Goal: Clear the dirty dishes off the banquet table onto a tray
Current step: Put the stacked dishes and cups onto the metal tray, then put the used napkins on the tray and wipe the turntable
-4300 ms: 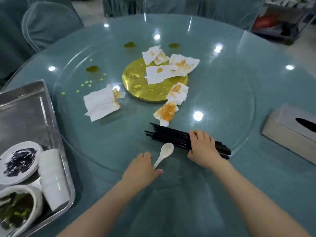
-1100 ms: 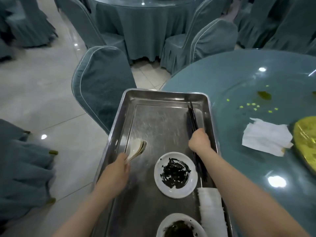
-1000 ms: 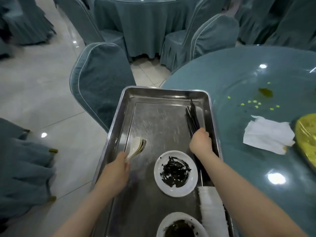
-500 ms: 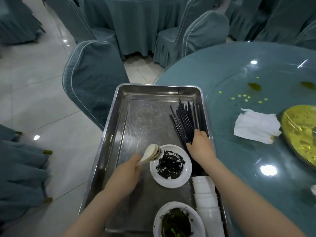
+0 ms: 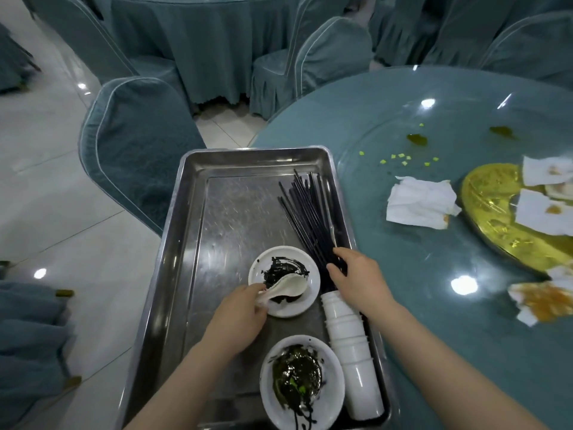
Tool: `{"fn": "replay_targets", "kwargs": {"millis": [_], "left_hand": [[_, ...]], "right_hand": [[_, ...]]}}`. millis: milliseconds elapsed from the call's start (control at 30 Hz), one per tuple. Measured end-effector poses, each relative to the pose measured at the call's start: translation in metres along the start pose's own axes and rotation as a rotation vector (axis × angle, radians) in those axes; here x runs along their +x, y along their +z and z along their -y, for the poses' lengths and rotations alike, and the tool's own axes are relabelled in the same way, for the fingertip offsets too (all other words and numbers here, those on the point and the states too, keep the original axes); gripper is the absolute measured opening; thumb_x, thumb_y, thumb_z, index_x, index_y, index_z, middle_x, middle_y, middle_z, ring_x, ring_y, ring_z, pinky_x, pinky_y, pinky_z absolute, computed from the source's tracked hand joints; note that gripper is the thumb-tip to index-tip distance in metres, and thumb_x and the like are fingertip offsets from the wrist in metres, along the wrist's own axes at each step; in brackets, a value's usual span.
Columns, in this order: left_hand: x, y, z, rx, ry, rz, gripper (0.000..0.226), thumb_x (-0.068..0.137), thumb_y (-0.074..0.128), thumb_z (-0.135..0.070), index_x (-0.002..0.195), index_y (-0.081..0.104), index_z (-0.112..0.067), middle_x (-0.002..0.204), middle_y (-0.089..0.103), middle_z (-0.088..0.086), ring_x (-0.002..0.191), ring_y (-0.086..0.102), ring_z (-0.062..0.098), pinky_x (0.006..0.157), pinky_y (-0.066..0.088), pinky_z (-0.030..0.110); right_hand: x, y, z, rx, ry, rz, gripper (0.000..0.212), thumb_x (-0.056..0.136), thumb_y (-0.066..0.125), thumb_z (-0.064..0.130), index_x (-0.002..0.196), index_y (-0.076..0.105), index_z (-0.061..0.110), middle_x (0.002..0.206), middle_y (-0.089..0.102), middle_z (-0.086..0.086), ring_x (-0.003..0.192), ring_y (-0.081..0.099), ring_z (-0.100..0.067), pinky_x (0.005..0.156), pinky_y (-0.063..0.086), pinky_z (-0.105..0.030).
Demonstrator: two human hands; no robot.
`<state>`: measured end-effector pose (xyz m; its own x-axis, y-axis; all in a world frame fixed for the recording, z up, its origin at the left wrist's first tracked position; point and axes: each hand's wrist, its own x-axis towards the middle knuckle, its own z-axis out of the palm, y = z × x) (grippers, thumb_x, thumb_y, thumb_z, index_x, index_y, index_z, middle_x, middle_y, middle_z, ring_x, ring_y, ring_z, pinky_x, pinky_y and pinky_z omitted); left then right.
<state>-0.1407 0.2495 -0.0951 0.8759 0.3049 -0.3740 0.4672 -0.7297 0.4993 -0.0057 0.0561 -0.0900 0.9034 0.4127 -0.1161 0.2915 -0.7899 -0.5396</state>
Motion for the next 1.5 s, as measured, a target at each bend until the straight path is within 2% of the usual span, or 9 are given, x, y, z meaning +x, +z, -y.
{"fn": "replay_targets", "kwargs": {"millis": [167,300,433,567,700,1033,1167,1333,1500], "left_hand": [[-0.031,-0.016,-0.009,-0.097,0.007,-0.045,0.054,0.092,0.056,-0.027,0.143,0.038,-0.024,0.139,0.050,-0.002,0.123,0.049,0.018,0.097,0.039,0.032],[-0.075,-0.035,-0.019,-0.239,0.055,-0.080,0.050,0.093,0.054,-0.025,0.141,0.040,-0.031,0.130,0.056,-0.009,0.089,0.053,-0.004,0.072,0.039,0.013],[-0.134,-0.048,-0.032,-0.364,0.224,-0.153,0.043,0.095,0.053,-0.026,0.135,0.044,-0.038,0.125,0.054,-0.025,0.114,0.048,-0.005,0.094,0.035,0.018],[-0.182,-0.049,-0.049,-0.440,0.355,-0.189,0.047,0.095,0.053,-0.023,0.133,0.040,-0.045,0.117,0.050,-0.039,0.104,0.042,-0.028,0.083,0.033,0.002],[-0.217,-0.038,-0.067,-0.650,0.424,-0.140,0.048,0.093,0.056,-0.015,0.127,0.043,-0.046,0.121,0.057,-0.027,0.114,0.051,-0.013,0.091,0.039,0.008],[-0.261,0.020,-0.147,-0.682,0.596,0.079,0.052,0.091,0.056,-0.004,0.127,0.042,-0.039,0.126,0.056,-0.017,0.118,0.048,-0.012,0.092,0.044,0.012],[-0.258,0.057,-0.200,-0.633,0.634,0.203,0.052,0.091,0.054,-0.001,0.133,0.039,-0.028,0.127,0.057,-0.008,0.117,0.050,-0.007,0.093,0.040,0.011],[-0.248,0.106,-0.261,-0.596,0.658,0.309,0.050,0.090,0.054,0.002,0.131,0.040,-0.025,0.123,0.058,-0.002,0.117,0.052,0.001,0.097,0.042,0.015],[-0.229,0.152,-0.313,-0.565,0.619,0.342,0.048,0.091,0.055,0.001,0.132,0.043,-0.020,0.123,0.059,0.001,0.114,0.054,0.001,0.088,0.042,0.005]], "right_hand": [[-0.030,-0.014,0.004,0.069,0.027,-0.027,0.043,0.092,0.057,0.030,0.133,0.055,0.015,0.129,0.061,-0.004,0.112,0.058,-0.021,0.091,0.036,-0.021],[-0.074,-0.026,0.008,0.219,0.037,0.006,0.045,0.090,0.060,0.026,0.134,0.053,0.020,0.127,0.063,0.002,0.116,0.058,-0.013,0.102,0.041,-0.027],[-0.125,-0.047,0.014,0.333,-0.005,0.055,0.050,0.087,0.065,0.021,0.134,0.050,0.024,0.123,0.064,0.005,0.115,0.058,-0.006,0.102,0.044,-0.030],[-0.170,-0.078,0.021,0.279,-0.091,-0.007,0.045,0.086,0.066,0.024,0.130,0.056,0.026,0.121,0.061,0.016,0.109,0.056,0.003,0.097,0.044,-0.021],[-0.221,-0.099,0.020,0.296,-0.122,-0.102,0.038,0.086,0.066,0.020,0.123,0.062,0.027,0.110,0.057,0.028,0.104,0.055,0.007,0.089,0.041,-0.011],[-0.353,-0.149,-0.065,0.352,0.100,-0.289,0.039,0.085,0.068,0.018,0.107,0.055,0.047,0.109,0.058,0.033,0.107,0.055,0.009,0.087,0.041,-0.008],[-0.399,-0.167,-0.122,0.394,0.268,-0.344,0.037,0.086,0.067,0.015,0.113,0.058,0.037,0.113,0.062,0.020,0.110,0.056,0.002,0.094,0.043,-0.021],[-0.439,-0.185,-0.194,0.409,0.450,-0.388,0.038,0.086,0.068,0.013,0.122,0.060,0.022,0.115,0.063,0.009,0.109,0.056,-0.003,0.093,0.041,-0.020],[-0.447,-0.199,-0.262,0.396,0.536,-0.360,0.039,0.086,0.067,0.013,0.124,0.059,0.018,0.119,0.063,0.004,0.110,0.055,-0.006,0.095,0.039,-0.020]]}}
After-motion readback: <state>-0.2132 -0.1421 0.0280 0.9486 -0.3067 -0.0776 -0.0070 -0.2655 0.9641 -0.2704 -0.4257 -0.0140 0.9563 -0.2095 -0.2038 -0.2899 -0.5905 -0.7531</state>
